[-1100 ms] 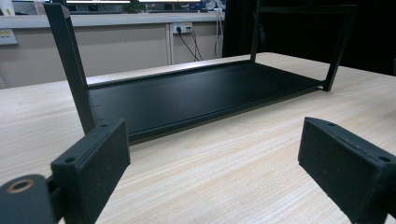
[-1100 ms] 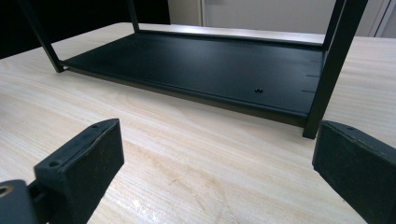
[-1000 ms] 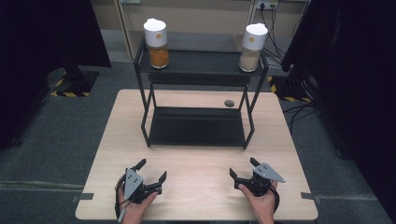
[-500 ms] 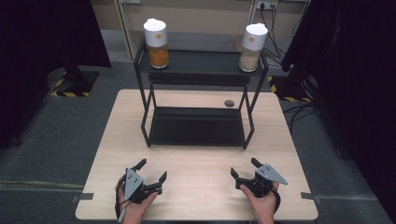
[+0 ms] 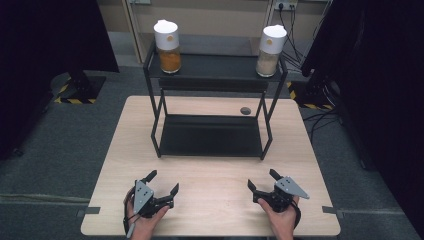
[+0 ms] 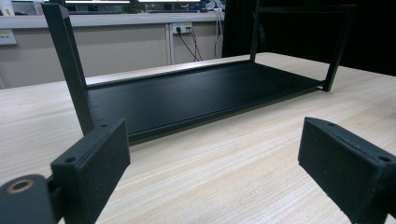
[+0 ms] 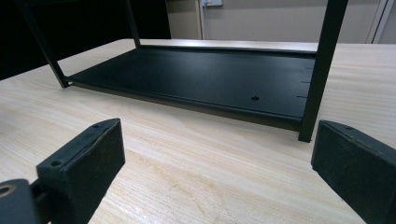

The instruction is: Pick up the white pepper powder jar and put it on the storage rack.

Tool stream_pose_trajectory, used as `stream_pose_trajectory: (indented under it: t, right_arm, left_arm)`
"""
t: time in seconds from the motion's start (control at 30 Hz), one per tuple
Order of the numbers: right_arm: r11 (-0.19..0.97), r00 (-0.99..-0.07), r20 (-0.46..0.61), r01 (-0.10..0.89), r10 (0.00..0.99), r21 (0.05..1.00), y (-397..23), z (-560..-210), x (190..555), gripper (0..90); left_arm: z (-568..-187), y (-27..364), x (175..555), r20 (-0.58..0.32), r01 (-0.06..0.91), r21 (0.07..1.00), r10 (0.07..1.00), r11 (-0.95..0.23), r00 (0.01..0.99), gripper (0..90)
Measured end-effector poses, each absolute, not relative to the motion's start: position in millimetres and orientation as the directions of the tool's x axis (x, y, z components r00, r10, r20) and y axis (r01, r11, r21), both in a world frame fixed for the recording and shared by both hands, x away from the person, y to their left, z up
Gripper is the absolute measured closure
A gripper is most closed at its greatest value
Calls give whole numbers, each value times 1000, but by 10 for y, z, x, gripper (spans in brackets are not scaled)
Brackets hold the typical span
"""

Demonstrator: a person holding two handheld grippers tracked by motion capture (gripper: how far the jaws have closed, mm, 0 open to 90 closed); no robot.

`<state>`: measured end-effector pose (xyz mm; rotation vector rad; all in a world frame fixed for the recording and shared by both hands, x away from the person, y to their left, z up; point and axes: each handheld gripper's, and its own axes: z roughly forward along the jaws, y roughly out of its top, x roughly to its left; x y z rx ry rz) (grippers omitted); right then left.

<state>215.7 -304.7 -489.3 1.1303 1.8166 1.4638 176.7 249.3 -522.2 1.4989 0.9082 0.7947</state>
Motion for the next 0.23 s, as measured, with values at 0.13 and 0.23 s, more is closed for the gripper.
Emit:
stream_pose_trajectory:
  t: [0.13, 0.23]
  right_arm:
    - [57, -502, 90, 270, 860, 961, -3049, -4895, 2156, 31]
    - [56, -503, 91, 269, 860, 961, -3053, -4897, 2157, 31]
  left_arm:
    - [-5217, 2490, 1770, -9, 109, 993, 882, -49, 471, 84]
    - [-5217, 2488, 1773, -7, 109, 993, 882, -50, 471, 84]
